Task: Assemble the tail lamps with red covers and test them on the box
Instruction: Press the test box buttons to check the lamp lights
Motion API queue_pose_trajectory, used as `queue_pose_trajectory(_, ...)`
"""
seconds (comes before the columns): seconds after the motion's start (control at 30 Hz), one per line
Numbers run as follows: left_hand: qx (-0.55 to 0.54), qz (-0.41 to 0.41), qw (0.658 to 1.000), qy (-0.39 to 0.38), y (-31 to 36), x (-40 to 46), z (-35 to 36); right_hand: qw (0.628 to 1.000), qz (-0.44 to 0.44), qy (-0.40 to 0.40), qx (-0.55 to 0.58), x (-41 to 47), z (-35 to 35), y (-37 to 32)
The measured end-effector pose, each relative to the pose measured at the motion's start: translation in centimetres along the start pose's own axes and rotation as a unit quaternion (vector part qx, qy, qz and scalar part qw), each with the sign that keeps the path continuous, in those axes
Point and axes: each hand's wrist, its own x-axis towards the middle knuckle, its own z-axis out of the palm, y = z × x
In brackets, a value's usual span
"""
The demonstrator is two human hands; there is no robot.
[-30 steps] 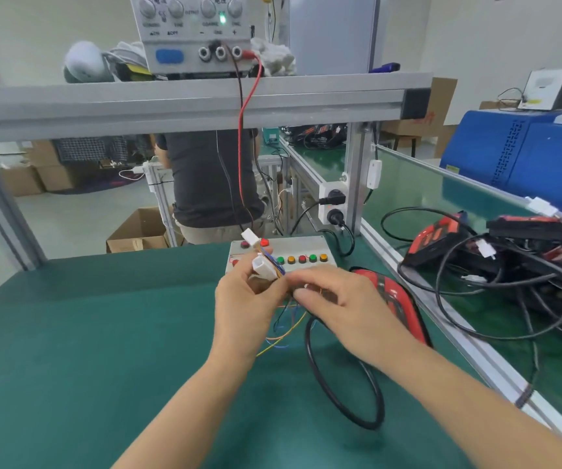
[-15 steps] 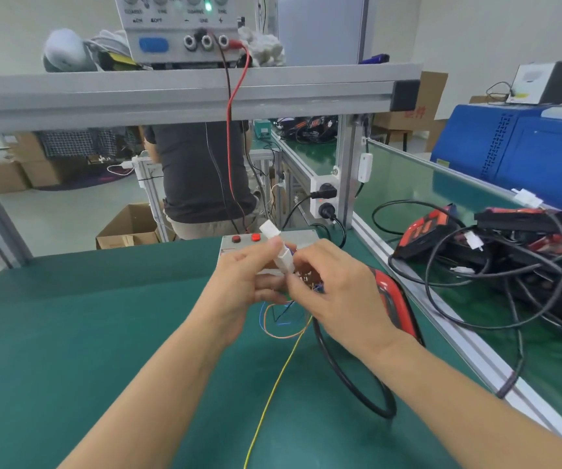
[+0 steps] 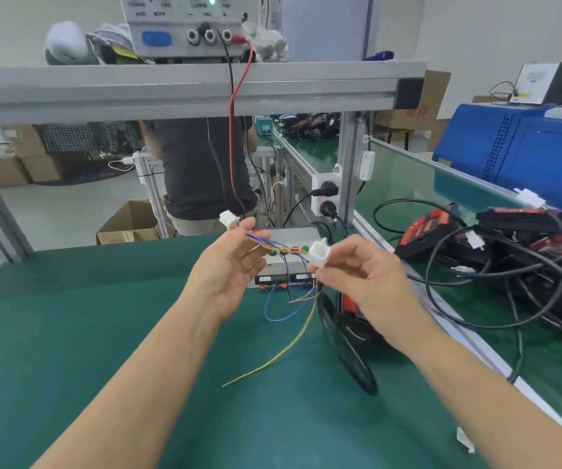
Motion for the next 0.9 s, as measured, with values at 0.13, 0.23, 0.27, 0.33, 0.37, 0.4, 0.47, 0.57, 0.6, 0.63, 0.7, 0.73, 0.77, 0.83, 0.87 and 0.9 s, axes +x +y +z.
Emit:
queue_pose_trajectory(0.13, -0.082, 0.034, 0.995, -0.035, 1.6, 0.3, 1.7, 0.994, 0.013, -0.077, -0.081, -0.2, 1.2, 0.3)
queue_pose_trajectory(0.23, 0.11, 0.031, 0.993, -0.033, 2.6, 0.6, 2.2, 0.995, 0.006, -0.047, -0.091, -0.2, 1.6, 0.5)
queue_pose_trajectory(0.27, 0.242, 0.03, 0.969, -0.036, 2.3, 0.6, 2.1, 0.997, 0.001, -0.017, -0.075, 0.0, 1.5, 0.5)
queue_pose_trajectory(0.33, 0.425, 0.039, 0.903, -0.037, 0.8, 0.3, 1.8, 0.998, -0.014, 0.035, -0.055, 0.5, 1.1, 0.4)
queue_pose_trajectory(0.37, 0.466, 0.041, 0.883, -0.036, 0.0, 0.0, 1.6, 0.997, -0.022, 0.053, -0.058, 0.8, 0.9, 0.3)
queue_pose_trajectory(0.4, 0.484, 0.034, 0.872, -0.06, -0.7, -0.5, 1.3, 0.995, -0.028, 0.066, -0.065, 1.0, 0.6, 0.2)
queue_pose_trajectory(0.47, 0.517, 0.017, 0.841, -0.161, -2.5, -1.7, 0.7, 0.993, -0.033, 0.091, -0.069, 1.4, 0.2, 0.0)
queue_pose_trajectory(0.57, 0.619, 0.076, 0.751, -0.217, -5.4, -3.2, -0.3, 0.99, -0.027, 0.126, -0.052, 1.6, -0.3, 0.0)
queue_pose_trajectory(0.6, 0.648, 0.117, 0.735, -0.165, -6.0, -3.5, -0.3, 0.99, -0.026, 0.129, -0.051, 1.6, -0.4, 0.1)
queue_pose_trajectory(0.63, 0.662, 0.161, 0.726, -0.09, -6.3, -3.5, -0.5, 0.99, -0.024, 0.128, -0.052, 1.4, -0.5, 0.1)
queue_pose_trajectory(0.7, 0.654, 0.238, 0.718, 0.008, -6.3, -3.2, -0.7, 0.992, -0.016, 0.117, -0.054, 1.2, -0.7, 0.1)
queue_pose_trajectory(0.73, 0.629, 0.241, 0.739, 0.003, -6.1, -2.8, -0.9, 0.992, -0.011, 0.113, -0.054, 1.1, -0.9, 0.1)
queue_pose_trajectory(0.77, 0.583, 0.219, 0.782, -0.028, -5.9, -2.6, -1.2, 0.993, -0.008, 0.111, -0.05, 1.0, -1.0, 0.1)
queue_pose_trajectory(0.83, 0.461, 0.109, 0.875, -0.103, -4.9, -2.6, -1.5, 0.994, -0.004, 0.105, -0.034, 0.9, -1.3, -0.1)
queue_pose_trajectory(0.87, 0.382, 0.054, 0.914, -0.126, -4.0, -2.7, -1.4, 0.995, -0.004, 0.095, -0.026, 0.8, -1.3, -0.2)
queue_pose_trajectory(0.9, 0.315, 0.016, 0.94, -0.128, -3.4, -2.5, -1.3, 0.997, -0.004, 0.079, -0.021, 0.8, -1.3, -0.2)
